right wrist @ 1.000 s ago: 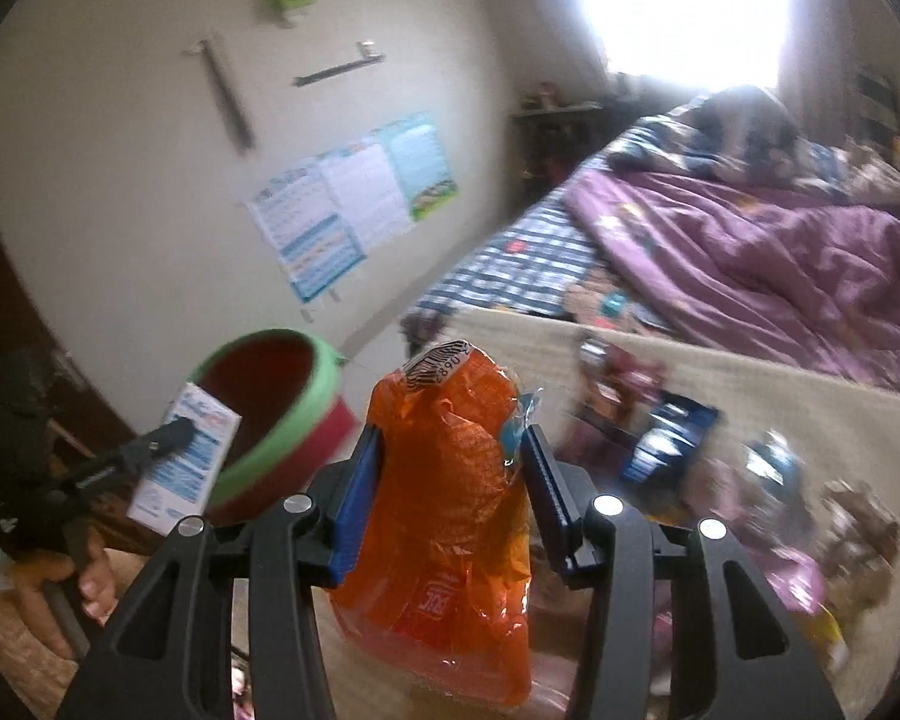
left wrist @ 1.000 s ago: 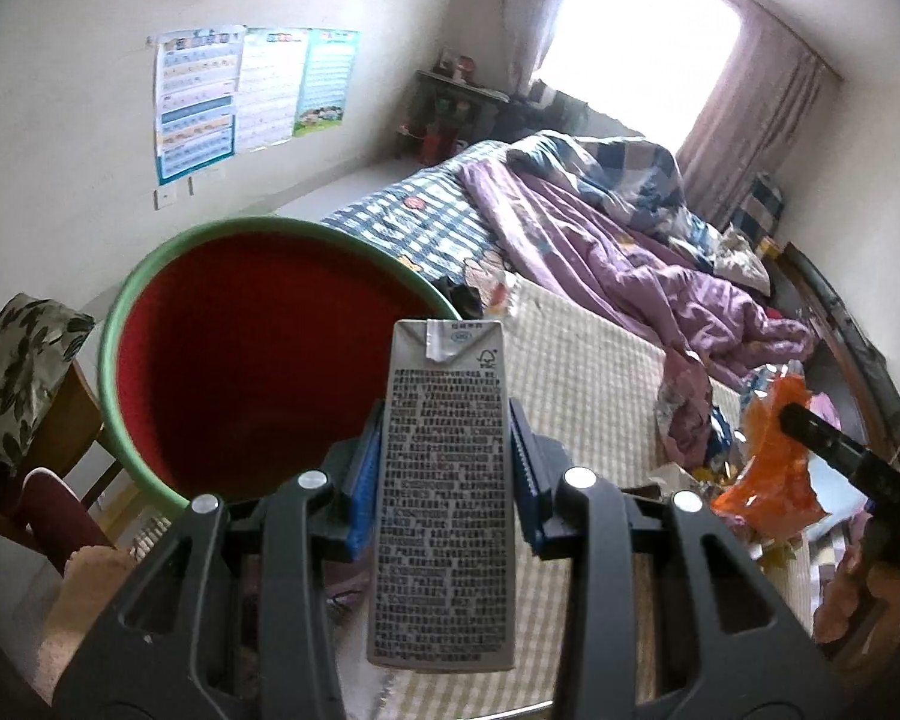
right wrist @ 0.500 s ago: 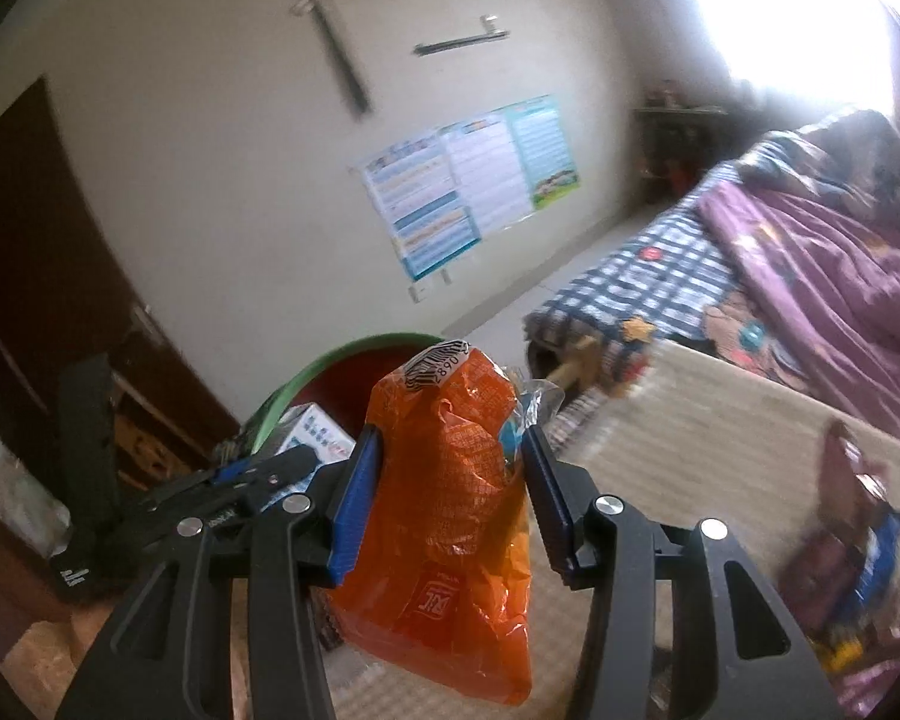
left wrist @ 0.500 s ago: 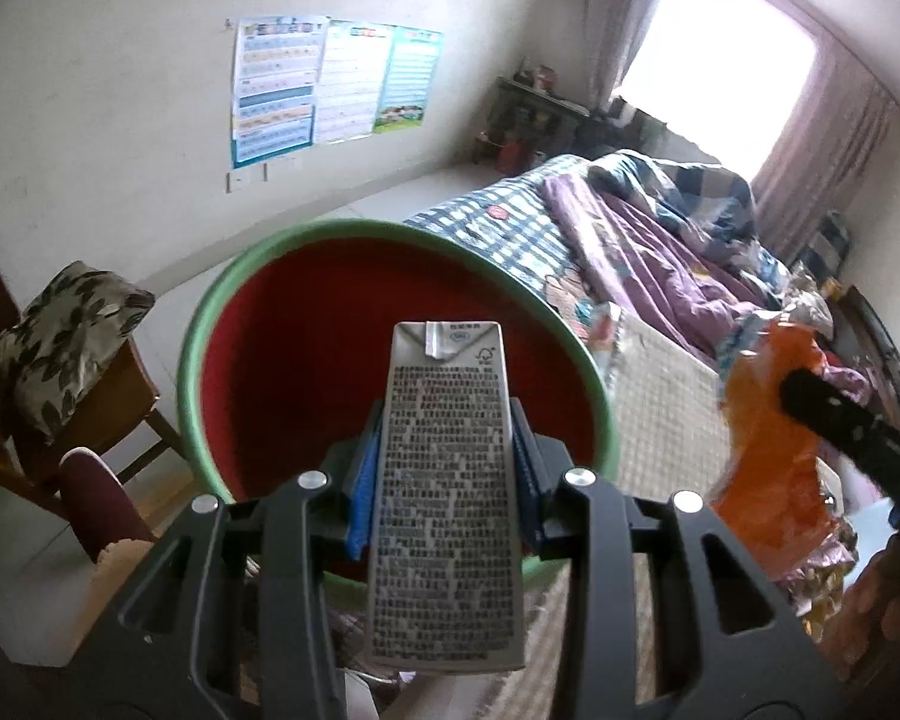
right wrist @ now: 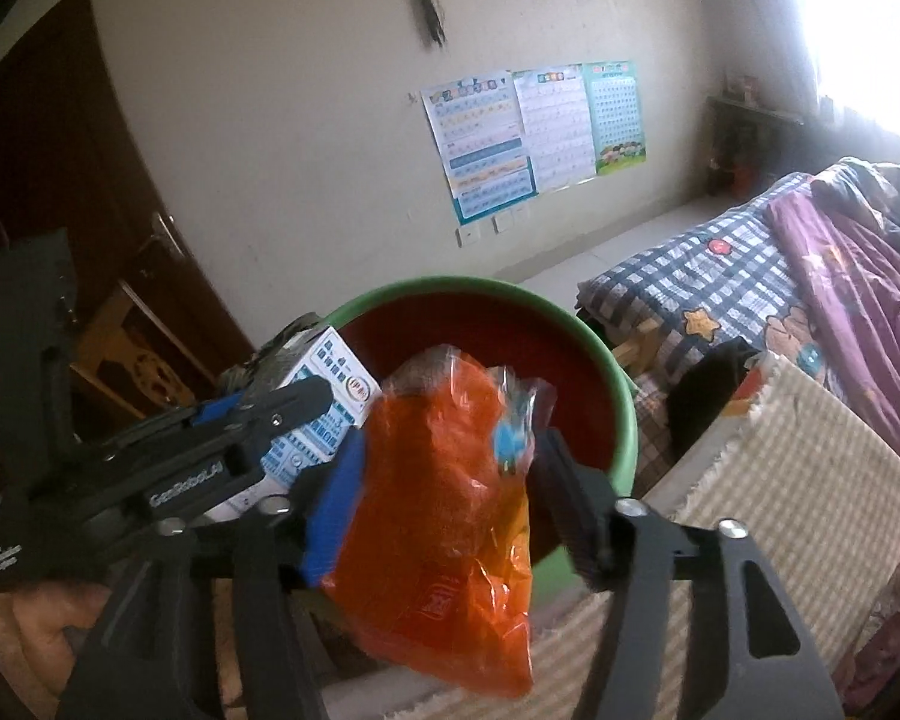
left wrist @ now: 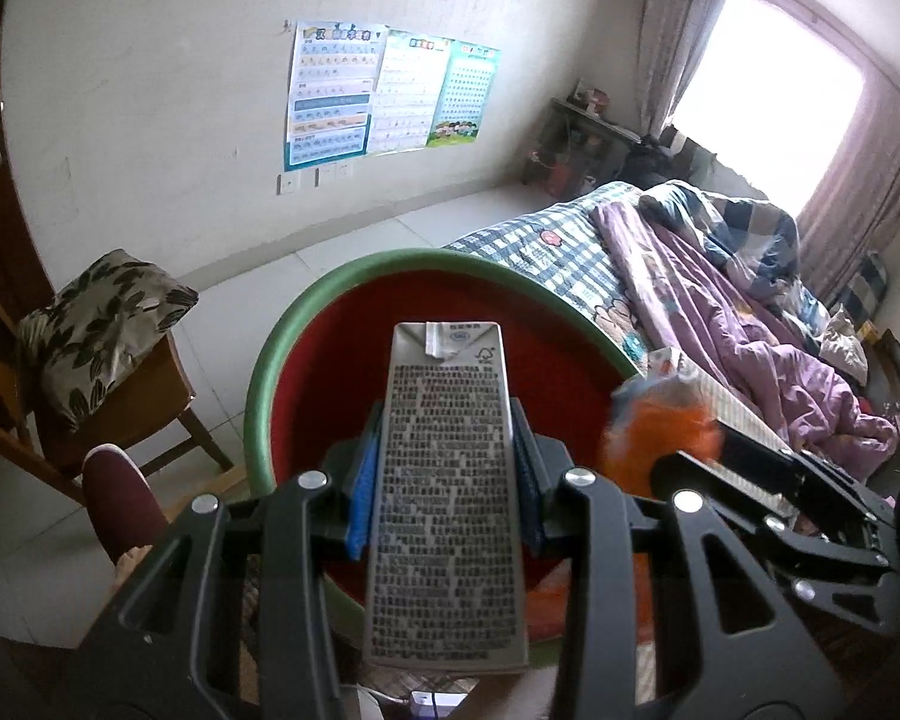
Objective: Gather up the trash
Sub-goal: 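Carry both items to the red bin and open both tools to drop them, then grasp the dark crumpled wrapper with the left tool, then grasp a small white wrapper with the right tool while the left tool carries its wrapper, then drop both wrappers into the red bin by opening both tools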
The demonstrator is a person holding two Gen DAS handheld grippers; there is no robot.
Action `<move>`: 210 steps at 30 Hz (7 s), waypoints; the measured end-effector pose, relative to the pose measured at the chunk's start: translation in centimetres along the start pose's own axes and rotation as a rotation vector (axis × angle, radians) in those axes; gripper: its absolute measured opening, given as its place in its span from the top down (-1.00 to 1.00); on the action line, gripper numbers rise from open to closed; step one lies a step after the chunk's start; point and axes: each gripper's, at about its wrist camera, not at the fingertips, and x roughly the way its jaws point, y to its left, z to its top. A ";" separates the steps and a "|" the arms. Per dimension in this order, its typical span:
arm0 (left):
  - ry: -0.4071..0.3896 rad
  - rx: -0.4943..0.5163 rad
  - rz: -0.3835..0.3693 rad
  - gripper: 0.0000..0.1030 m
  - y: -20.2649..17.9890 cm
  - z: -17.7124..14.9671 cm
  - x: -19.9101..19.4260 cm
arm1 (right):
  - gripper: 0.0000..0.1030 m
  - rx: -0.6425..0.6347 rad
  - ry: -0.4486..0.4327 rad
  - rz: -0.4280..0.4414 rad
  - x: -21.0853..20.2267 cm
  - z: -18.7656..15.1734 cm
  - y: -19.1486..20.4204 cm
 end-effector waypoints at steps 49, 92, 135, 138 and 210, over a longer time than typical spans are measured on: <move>0.066 0.198 -0.198 -0.20 -9.7 -4.7 -3.7 | -0.46 0.394 -0.125 -0.343 -18.7 -10.7 -14.3; 0.470 0.327 -0.422 -0.07 -19.8 -13.4 4.9 | -0.46 0.487 -0.052 -0.419 -19.9 -16.4 -15.7; 0.233 0.212 -0.301 -0.07 -14.2 -9.5 -0.7 | 0.63 0.323 0.070 -0.301 -14.9 -14.3 -11.8; 0.221 0.205 -0.294 -0.07 -13.9 -9.3 -0.9 | 0.64 0.318 0.058 -0.301 -15.2 -13.9 -11.7; 0.068 0.018 0.054 -0.07 -0.9 -3.5 -1.1 | 0.85 0.137 -0.052 0.151 -4.6 1.6 -0.7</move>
